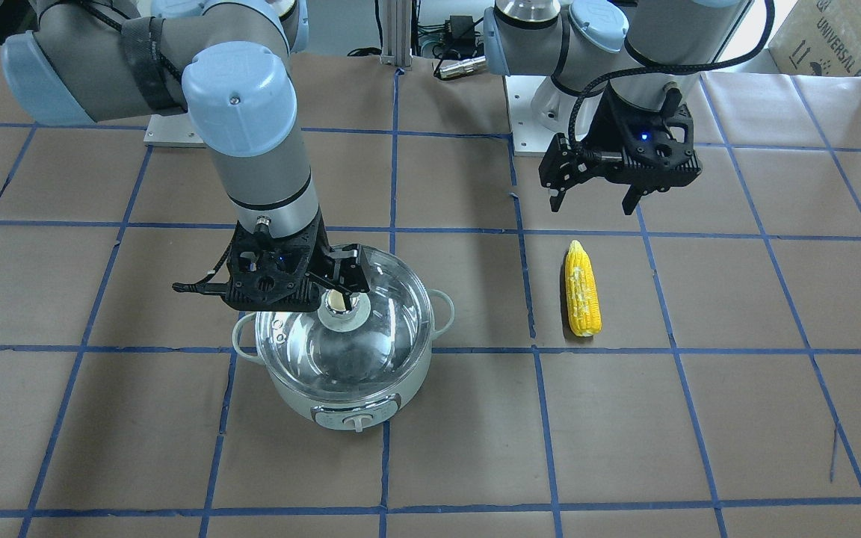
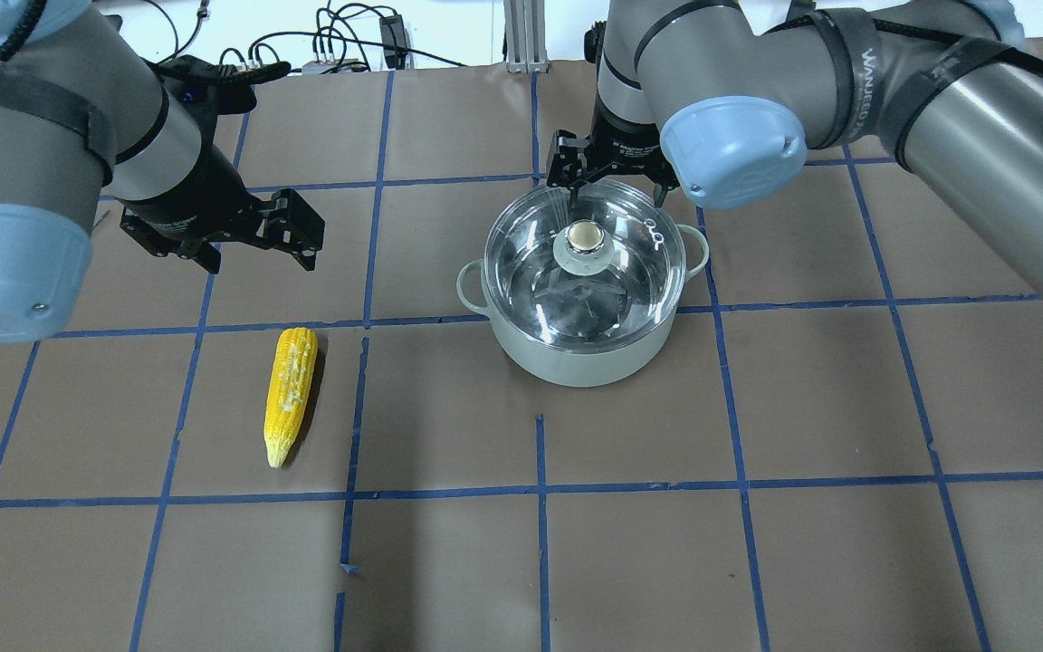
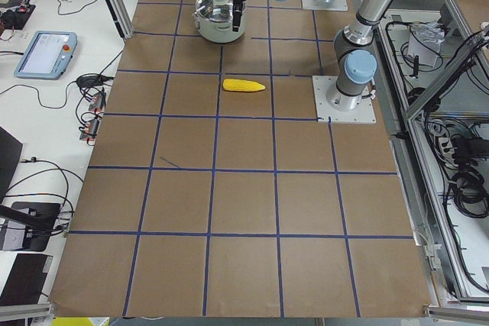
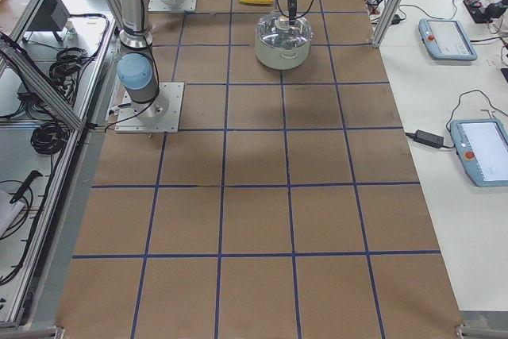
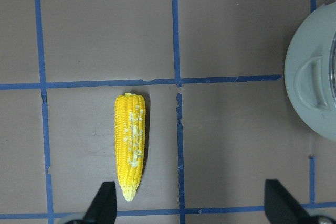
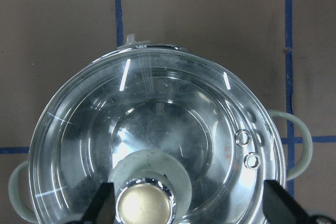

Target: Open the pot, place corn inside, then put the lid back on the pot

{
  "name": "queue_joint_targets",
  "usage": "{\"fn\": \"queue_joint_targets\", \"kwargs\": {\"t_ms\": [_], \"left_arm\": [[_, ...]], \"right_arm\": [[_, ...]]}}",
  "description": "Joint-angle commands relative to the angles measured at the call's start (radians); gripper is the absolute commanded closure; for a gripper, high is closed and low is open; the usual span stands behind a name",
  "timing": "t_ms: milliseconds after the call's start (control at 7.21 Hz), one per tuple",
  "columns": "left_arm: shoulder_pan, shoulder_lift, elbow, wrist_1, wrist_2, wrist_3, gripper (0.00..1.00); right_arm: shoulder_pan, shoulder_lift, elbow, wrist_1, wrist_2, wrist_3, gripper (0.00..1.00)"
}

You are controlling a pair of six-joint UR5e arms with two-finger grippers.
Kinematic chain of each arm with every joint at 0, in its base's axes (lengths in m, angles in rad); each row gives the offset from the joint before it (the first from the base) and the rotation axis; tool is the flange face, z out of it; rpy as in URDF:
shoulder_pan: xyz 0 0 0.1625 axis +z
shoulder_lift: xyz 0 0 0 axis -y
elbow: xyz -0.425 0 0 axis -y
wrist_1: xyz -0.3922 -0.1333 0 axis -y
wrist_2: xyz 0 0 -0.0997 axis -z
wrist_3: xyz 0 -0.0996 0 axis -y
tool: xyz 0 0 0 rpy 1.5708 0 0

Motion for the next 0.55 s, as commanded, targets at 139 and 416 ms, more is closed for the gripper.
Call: {"fn": "queue_joint_targets", "kwargs": {"t_ms": [139, 416], "left_arm": [[-0.001, -0.003, 0.003, 0.0, -0.001, -0.002, 0.0], [0.0, 0.0, 0.008, -0.001, -0.001, 0.0, 0.0]], "right_arm": [[0.027, 0.012, 0.015, -0.022, -0.002, 0.065, 0.0], [0.047, 0.02, 0.018, -0.022, -0.003, 0.074, 0.01]]}}
